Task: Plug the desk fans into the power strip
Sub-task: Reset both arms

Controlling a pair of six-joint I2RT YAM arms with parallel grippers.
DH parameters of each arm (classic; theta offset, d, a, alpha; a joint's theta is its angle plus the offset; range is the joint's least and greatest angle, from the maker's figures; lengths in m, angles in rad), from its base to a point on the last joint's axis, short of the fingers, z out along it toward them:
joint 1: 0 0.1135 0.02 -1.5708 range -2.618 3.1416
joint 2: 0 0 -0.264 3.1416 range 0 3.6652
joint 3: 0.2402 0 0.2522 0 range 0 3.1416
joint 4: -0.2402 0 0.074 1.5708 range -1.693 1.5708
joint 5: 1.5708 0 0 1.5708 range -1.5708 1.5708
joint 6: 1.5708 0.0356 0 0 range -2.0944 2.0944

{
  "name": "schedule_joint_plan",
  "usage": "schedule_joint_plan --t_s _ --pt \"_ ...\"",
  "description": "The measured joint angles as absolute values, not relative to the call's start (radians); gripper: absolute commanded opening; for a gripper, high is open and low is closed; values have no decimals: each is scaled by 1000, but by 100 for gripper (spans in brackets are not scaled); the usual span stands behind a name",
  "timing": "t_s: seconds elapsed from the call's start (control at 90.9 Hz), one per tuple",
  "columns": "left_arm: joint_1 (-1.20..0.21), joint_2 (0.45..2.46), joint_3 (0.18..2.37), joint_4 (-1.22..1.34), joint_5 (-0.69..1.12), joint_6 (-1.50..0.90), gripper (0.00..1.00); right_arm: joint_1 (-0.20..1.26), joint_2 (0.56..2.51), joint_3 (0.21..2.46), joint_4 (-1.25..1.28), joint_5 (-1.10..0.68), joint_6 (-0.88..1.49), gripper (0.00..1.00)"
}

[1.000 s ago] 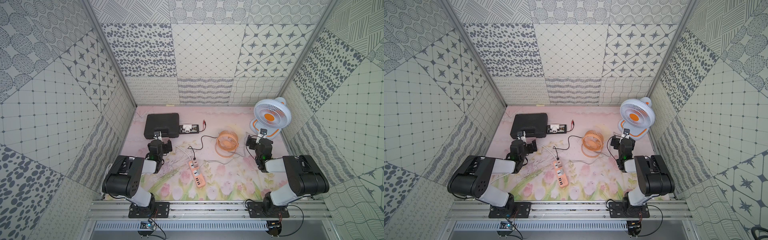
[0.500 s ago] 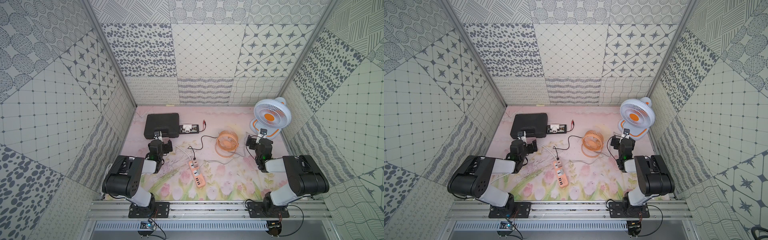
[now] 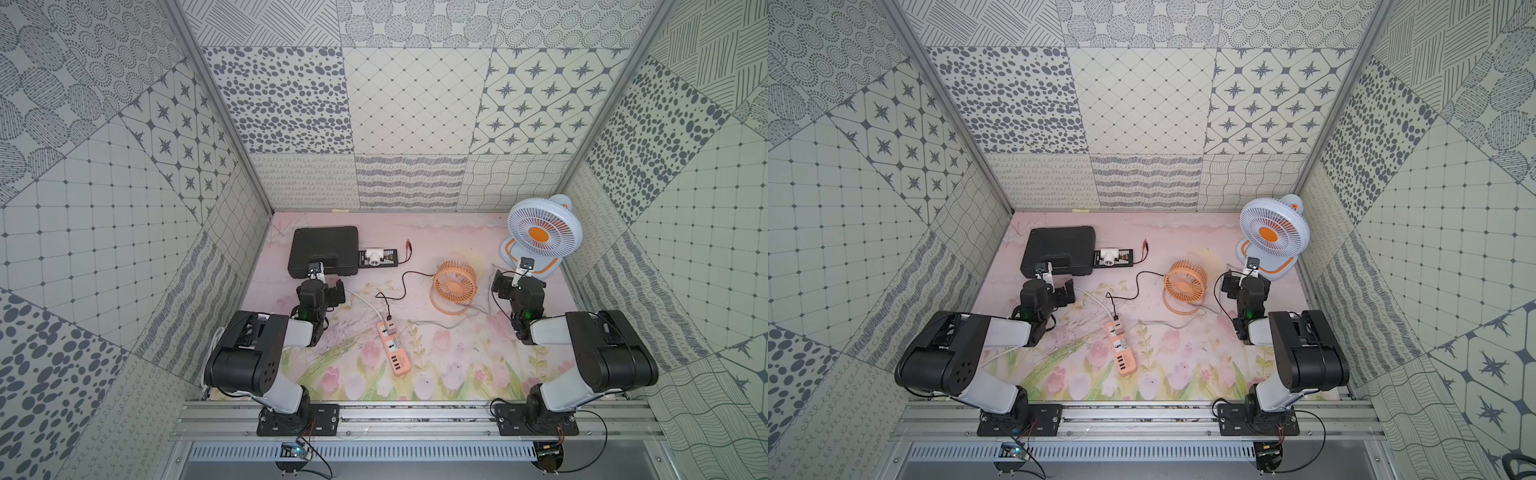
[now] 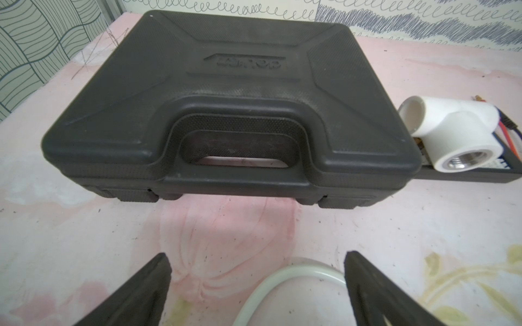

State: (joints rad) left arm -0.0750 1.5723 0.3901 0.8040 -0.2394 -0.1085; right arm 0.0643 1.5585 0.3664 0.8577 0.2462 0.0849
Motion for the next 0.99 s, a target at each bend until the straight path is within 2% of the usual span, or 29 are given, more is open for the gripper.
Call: schedule_joint_plan --t_s 0.991 --pt "-75 1572 390 804 -236 -109 99 64 1559 366 858 246 85 97"
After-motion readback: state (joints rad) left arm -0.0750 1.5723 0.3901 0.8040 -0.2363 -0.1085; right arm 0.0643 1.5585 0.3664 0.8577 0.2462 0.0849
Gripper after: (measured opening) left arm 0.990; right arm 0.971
